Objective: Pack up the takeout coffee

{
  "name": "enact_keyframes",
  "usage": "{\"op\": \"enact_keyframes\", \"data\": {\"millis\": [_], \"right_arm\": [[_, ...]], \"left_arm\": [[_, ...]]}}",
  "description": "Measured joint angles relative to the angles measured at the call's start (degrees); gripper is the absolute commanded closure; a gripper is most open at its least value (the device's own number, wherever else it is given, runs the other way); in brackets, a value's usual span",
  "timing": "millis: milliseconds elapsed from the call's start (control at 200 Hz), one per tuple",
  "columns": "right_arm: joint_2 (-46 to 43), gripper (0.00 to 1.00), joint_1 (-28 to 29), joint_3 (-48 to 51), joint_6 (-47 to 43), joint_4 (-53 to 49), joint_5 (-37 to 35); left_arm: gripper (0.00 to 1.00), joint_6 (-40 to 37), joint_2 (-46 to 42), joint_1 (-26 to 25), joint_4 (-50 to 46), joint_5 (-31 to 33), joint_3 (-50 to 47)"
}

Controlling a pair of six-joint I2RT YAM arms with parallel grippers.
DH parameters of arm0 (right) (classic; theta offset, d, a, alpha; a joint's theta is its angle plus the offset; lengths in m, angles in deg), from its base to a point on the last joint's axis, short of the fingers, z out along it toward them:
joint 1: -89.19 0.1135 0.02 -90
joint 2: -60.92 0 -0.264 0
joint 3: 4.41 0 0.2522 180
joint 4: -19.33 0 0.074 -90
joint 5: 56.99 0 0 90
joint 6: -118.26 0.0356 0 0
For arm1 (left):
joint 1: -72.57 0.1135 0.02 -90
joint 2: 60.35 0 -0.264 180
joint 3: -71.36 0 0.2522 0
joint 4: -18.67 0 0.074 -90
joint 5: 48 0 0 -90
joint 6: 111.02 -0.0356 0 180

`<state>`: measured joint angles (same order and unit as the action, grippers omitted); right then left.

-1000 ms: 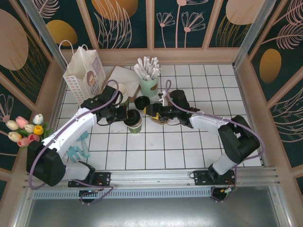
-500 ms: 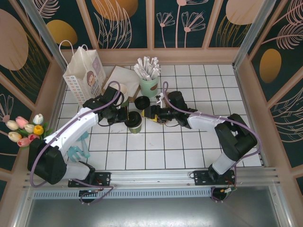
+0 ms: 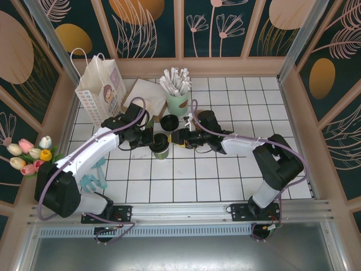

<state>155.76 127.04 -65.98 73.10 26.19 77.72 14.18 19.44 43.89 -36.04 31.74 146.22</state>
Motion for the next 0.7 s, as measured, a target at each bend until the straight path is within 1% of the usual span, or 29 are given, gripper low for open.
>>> {"op": "enact_keyframes", "data": {"millis": [370,701], "right_arm": [[1.2,0.54,0.4,0.0,-1.0,-0.6,0.4],[1.8,0.57,0.6,-0.5,-1.7,-2.9,0.2]], "left_arm": [[1.0,0.0,0.4,-0.7,0.8,0.0,0.0],[1.0,-0.4,0.8,-1.0,0.9,0.0,0.0]]}}
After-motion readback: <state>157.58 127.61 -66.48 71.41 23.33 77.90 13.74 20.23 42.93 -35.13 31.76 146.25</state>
